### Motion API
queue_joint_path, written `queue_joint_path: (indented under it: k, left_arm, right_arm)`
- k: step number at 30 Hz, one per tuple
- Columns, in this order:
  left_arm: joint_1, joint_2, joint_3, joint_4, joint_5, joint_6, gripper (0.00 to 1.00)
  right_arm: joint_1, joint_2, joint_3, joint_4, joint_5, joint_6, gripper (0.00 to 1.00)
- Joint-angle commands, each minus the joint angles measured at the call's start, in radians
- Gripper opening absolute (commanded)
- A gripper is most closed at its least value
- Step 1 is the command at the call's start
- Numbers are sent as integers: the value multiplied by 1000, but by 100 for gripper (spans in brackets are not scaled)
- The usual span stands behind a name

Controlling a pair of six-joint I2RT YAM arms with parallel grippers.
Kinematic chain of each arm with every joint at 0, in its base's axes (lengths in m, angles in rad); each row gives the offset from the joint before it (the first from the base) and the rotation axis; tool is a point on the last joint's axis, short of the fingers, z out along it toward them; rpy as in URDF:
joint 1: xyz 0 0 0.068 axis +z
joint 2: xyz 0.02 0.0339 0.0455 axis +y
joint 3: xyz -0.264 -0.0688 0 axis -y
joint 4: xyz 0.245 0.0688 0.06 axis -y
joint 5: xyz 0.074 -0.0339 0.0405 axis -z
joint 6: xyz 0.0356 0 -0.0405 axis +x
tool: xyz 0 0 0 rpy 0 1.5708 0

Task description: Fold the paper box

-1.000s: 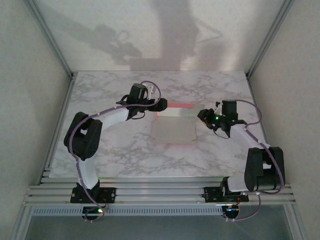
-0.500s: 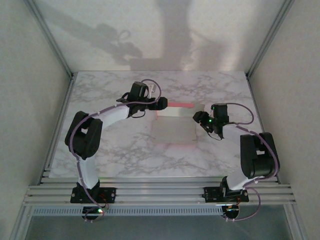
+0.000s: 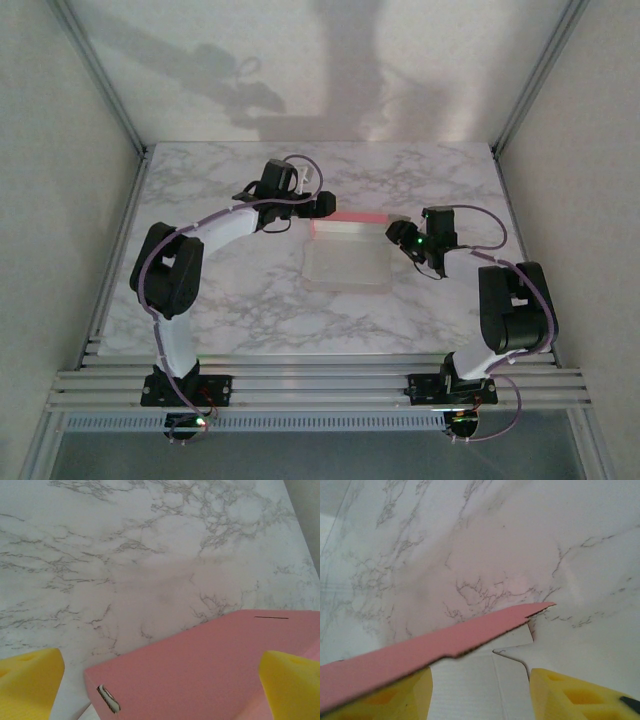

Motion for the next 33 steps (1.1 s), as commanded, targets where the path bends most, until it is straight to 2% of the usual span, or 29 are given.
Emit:
queue_joint_path:
  k: [1,10,33]
  left_arm:
    - [-1,11,8,-9,24,10,99]
    - [-23,17,-11,-38,-42,45,99]
    - [-61,60,39,-108,-152,78,99]
  right_arm:
    - [-4,0,-12,5,-1,11,53]
    - [-2,84,-28,136,12,72,49]
    - [43,186,89,47,73,24,48]
